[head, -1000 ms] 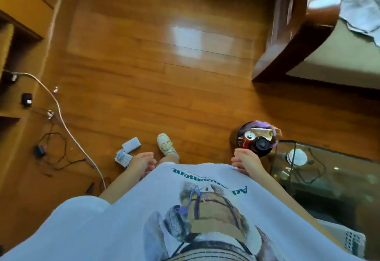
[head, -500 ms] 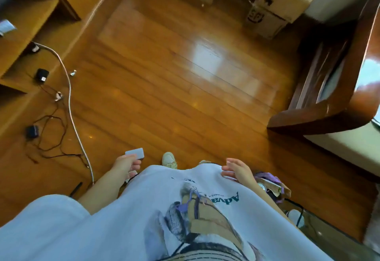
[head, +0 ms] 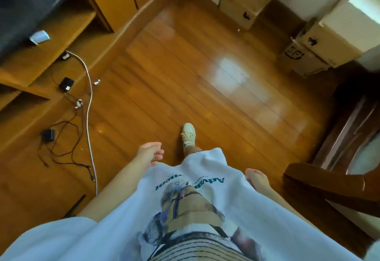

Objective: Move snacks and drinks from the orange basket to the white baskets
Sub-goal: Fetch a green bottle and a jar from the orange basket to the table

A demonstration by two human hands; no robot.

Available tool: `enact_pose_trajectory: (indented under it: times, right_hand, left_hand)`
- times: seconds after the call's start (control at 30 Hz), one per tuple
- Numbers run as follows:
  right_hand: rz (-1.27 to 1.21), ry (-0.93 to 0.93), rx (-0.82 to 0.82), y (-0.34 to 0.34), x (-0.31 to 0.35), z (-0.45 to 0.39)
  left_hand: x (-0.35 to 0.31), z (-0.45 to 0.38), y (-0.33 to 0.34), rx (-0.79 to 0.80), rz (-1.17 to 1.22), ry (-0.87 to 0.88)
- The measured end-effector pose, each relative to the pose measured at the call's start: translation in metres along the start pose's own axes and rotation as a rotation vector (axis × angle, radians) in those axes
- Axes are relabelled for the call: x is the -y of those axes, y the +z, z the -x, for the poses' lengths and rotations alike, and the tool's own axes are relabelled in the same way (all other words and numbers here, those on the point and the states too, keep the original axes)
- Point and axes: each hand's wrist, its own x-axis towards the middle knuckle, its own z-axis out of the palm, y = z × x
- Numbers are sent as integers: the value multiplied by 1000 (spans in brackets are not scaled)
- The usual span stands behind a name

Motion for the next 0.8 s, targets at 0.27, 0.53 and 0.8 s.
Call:
enact_pose_trajectory:
  times: [0.27,0.53,0.8]
  right_hand:
    - [379,-270,115,114,201,-19]
    - [614,-435,330,253,320,-2]
    - [570,-337,260,338,376,-6]
  left_hand:
    - [-76,-39,-54,-149,234,-43]
    - [-82,-71,-120,-255,488,-256]
    - [-170,-135,-207,-267,552,-211]
